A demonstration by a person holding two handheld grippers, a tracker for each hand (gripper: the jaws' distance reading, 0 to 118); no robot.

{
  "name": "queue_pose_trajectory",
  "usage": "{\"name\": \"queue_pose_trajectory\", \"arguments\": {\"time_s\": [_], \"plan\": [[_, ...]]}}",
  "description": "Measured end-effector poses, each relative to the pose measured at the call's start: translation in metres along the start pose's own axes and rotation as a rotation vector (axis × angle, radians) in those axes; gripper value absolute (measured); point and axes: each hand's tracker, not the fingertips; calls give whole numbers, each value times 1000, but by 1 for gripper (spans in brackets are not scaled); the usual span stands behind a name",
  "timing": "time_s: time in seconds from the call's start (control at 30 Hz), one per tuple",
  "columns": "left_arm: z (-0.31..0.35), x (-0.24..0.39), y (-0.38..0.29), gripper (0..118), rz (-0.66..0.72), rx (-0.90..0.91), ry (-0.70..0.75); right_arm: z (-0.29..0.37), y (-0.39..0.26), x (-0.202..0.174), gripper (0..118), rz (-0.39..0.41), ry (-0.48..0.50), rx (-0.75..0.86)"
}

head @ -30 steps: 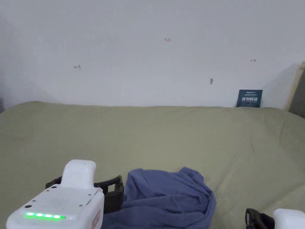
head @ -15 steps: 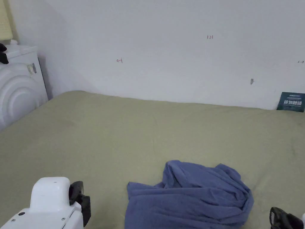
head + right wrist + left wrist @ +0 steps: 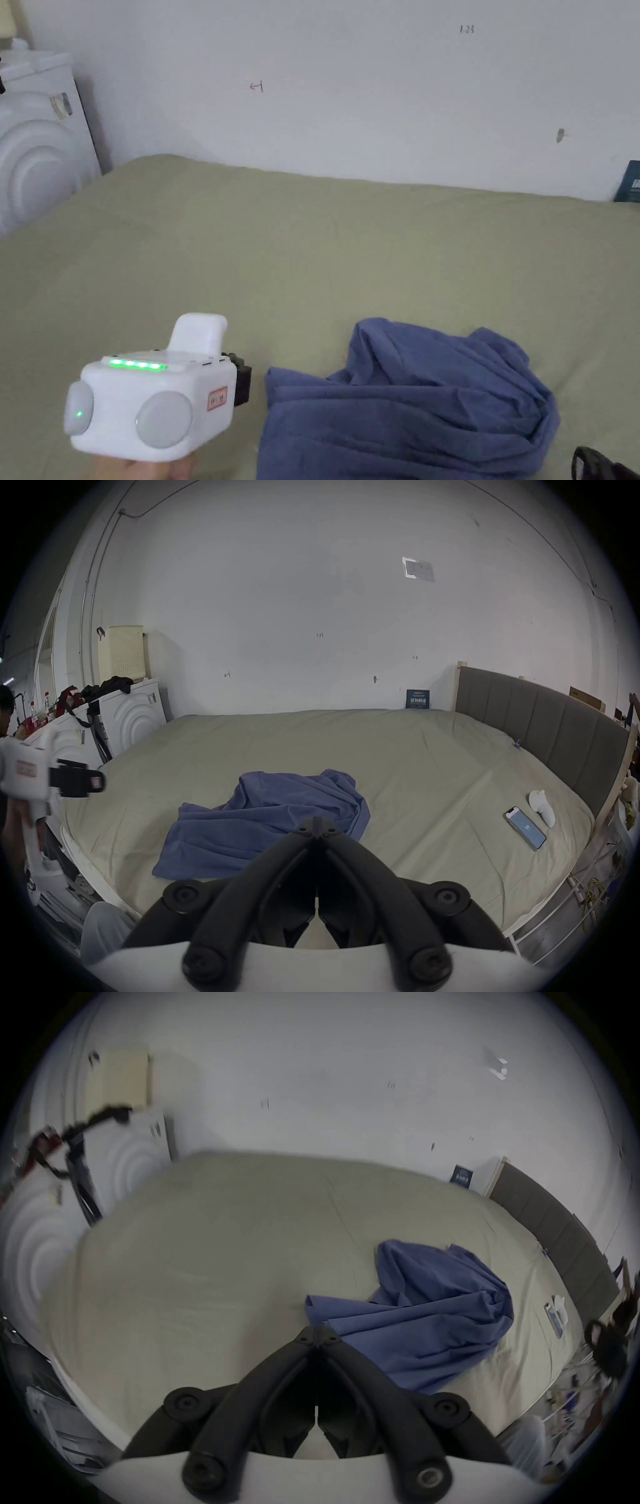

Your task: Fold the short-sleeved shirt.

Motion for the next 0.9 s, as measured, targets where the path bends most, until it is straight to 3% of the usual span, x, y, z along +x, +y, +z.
{"name": "queue_pose_trajectory", "arguments": {"time_s": [0.03, 0.13, 0.17, 0.33, 0.37, 0.43, 0.5, 0.57, 0.63, 0.9], "plan": [[-25, -2, 8, 1, 25, -64, -23, -4, -2, 1, 2, 0, -4, -13], [-87, -5, 21, 109, 23, -161, 9, -13, -7, 8, 2, -3, -7, -45], [-106, -2, 21, 118, 13, -177, 46, -17, -9, 10, 2, 1, -13, -56], [-157, 16, 21, 117, -48, -279, 119, -32, -16, 23, 2, 38, -33, -107], [-166, 21, 19, 107, -76, -298, 123, -34, -16, 25, 2, 37, -35, -116], [-182, 25, 16, 102, -111, -374, 172, -35, -17, 28, 2, 33, -42, -124], [-177, 26, 19, 67, -97, -336, 154, -36, -17, 31, 2, 36, -45, -130], [-161, 30, 24, 0, -107, -327, 105, -37, -18, 34, 2, 29, -43, -133], [-145, 30, 21, 0, -128, -322, 20, -42, -16, 39, 2, 14, -33, -158], [-130, 28, 11, 0, -84, -321, 30, -67, 6, 65, 2, 5, -63, -161]]}}
